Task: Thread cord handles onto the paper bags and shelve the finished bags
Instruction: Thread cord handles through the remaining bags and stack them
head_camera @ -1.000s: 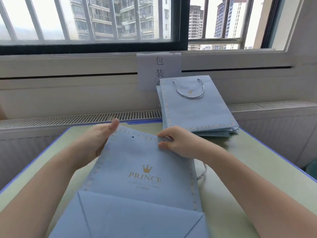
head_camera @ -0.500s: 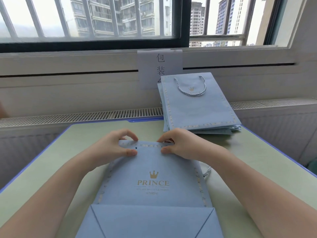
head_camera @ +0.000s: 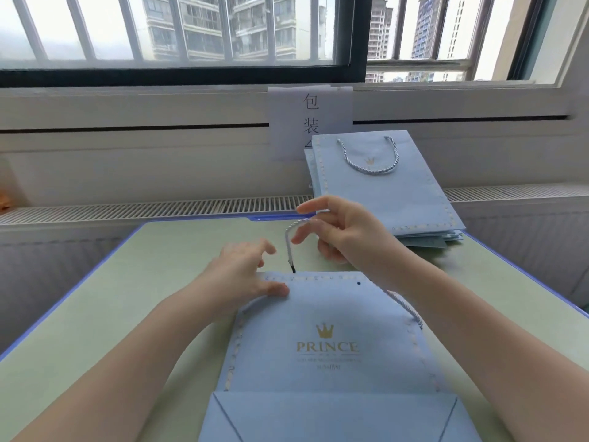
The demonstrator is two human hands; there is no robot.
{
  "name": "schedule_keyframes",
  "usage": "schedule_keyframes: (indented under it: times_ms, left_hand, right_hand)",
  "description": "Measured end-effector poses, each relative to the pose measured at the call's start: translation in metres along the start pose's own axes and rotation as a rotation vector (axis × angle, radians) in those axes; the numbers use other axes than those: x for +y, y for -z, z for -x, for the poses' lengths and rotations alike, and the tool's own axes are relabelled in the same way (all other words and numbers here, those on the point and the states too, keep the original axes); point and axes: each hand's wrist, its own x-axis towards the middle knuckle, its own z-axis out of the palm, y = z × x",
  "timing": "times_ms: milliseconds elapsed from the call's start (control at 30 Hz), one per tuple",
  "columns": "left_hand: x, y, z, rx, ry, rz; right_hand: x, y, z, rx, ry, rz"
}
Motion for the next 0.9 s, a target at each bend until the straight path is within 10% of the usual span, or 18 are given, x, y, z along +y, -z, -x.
schedule_keyframes:
  times_ms: [267, 567, 900]
  left_hand:
    - [0.022, 0.007, 0.013, -0.024, -0.194, 0.746]
    - [0.013, 0.008, 0.007, 0.332, -0.125, 0.835]
    - [0.015, 0.004, 0.007, 0.333, -0.180, 0.657]
  right_hand:
    - [0.006, -0.009, 0.000, -0.019, 0.062, 0.165]
    - [0.018, -0.003, -0.002, 0.129, 0.102, 0.438]
    - [0.018, -0.003, 0.000, 0.176, 0.119, 0.660]
